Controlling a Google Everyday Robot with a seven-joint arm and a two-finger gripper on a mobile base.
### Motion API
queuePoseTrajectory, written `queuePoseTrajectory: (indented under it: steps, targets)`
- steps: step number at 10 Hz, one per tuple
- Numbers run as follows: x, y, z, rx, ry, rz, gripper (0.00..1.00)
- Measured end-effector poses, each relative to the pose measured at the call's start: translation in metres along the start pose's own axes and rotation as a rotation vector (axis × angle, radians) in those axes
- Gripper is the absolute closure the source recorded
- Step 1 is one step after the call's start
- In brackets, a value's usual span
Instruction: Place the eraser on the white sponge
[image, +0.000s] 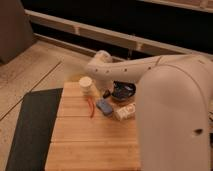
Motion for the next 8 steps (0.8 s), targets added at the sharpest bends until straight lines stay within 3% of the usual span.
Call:
queuePoseTrajectory:
  steps: [2,4,6,8]
  targets:
    - [0.03,0.002,0.017,-0.002,0.036,0.036,1.0]
    - [0.027,0.009,0.032,-0.012,0.044,0.052,1.0]
    - [-0.008,0.015,0.045,-0.008,0.018,0.031,1.0]
    - [-0.059,0.037,0.054,-0.011,-0.022,-0.047,1.0]
